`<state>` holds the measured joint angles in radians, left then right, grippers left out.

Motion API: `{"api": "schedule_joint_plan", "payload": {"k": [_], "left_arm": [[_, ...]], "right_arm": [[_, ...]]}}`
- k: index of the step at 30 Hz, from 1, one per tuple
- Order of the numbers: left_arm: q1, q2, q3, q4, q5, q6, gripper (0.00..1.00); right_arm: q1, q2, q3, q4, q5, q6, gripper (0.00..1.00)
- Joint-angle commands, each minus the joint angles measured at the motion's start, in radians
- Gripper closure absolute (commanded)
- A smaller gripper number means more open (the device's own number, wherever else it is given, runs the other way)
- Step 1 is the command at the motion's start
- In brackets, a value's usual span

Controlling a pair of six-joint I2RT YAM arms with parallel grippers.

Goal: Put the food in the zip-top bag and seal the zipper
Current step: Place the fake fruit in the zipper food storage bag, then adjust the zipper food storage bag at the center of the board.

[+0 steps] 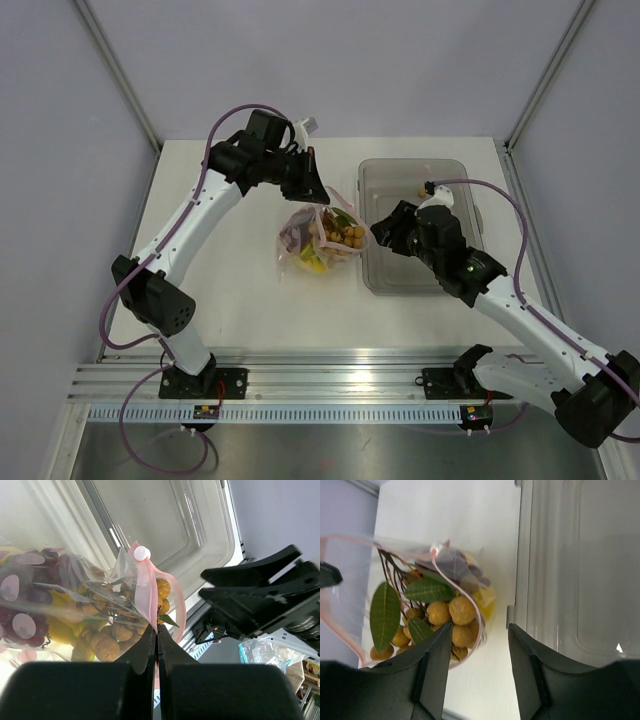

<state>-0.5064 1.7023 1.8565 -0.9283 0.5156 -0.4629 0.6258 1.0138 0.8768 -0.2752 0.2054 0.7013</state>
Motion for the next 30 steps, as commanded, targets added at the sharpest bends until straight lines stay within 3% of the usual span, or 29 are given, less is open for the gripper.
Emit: {"api": "schedule_joint_plan", "payload": {"k": [1, 6, 9, 10, 15, 18, 21, 25, 30], "left_arm": [[0.005, -0.047, 0.007, 0.063, 0.043, 0.012, 1.0], [0.005, -0.047, 0.009, 0.068, 0.046, 0.007, 1.0], [0.005, -0.046, 0.009, 0.066, 0.046, 0.009, 1.0], [0.005, -0.047, 0.009, 0.068, 0.044, 0.007, 1.0], [0.005, -0.052, 0.004, 0.068, 0.046, 0.01, 1.0], [0.014, -0.059, 0.006, 0.056, 0.031, 0.024, 1.0], [0.067, -0.084, 0.018, 0.013, -0.006, 0.055, 1.0], [0.173, -0.122, 0.047, 0.002, -0.025, 0.063, 1.0], [0.187, -0.121, 0.051, -0.024, -0.088, 0.096, 1.0]], "right_arm": [[-0.005, 0.041, 0.014, -0.071, -0.138, 0.04, 0.44], [-0.005, 0.088, 0.007, -0.047, -0.175, 0.041, 0.45], [-0.005, 0.118, 0.019, -0.053, -0.193, 0.04, 0.55], [-0.005, 0.123, 0.018, -0.044, -0.198, 0.04, 0.63], [-0.005, 0.161, 0.034, -0.035, -0.201, 0.024, 0.77], [-0.005, 0.187, 0.085, -0.042, -0.232, -0.009, 1.0], [-0.005, 0.206, 0.21, -0.071, -0.218, -0.066, 1.0], [-0.005, 0.278, 0.504, -0.107, -0.277, -0.126, 1.0], [-0.005, 0.408, 0.581, -0.078, -0.314, -0.149, 1.0]]}}
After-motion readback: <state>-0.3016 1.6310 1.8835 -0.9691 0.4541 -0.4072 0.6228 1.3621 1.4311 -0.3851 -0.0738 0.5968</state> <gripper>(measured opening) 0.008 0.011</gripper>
